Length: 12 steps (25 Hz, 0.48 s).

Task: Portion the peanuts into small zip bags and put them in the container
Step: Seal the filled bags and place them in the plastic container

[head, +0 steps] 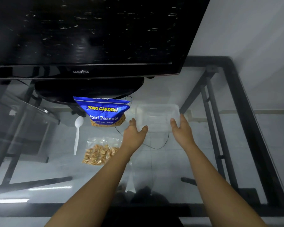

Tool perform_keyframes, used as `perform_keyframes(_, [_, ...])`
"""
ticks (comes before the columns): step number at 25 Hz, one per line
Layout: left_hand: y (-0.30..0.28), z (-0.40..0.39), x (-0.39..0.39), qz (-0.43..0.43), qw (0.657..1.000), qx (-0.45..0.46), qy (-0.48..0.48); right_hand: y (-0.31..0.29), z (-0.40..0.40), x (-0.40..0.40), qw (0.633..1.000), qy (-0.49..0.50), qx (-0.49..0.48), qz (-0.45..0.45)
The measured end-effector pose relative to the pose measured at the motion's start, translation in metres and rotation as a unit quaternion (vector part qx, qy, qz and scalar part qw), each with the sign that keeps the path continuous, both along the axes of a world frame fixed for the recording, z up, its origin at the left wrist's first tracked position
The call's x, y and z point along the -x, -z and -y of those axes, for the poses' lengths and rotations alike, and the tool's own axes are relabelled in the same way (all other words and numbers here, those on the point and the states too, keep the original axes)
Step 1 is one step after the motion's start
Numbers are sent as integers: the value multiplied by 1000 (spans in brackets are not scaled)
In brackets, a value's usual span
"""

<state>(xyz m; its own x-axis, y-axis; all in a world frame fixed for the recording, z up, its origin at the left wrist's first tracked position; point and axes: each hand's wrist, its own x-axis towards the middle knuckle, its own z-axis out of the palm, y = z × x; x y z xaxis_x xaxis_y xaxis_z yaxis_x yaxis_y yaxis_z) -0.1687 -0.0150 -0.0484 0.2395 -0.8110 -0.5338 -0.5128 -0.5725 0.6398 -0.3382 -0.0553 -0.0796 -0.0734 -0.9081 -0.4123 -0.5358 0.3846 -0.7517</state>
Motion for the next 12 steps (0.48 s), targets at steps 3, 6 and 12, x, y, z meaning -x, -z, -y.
perform_keyframes(3, [-6,-4,2,26,999,31,-1,-12,-6,-1,999,-3,32,-13])
perform_keyframes(6, [-19,-23,11,44,988,140,-39,-35,-24,6,996,41,77,-4])
perform_keyframes(12, [-12,-85,21,7,983,171,-63,-34,-114,33,992,113,42,38])
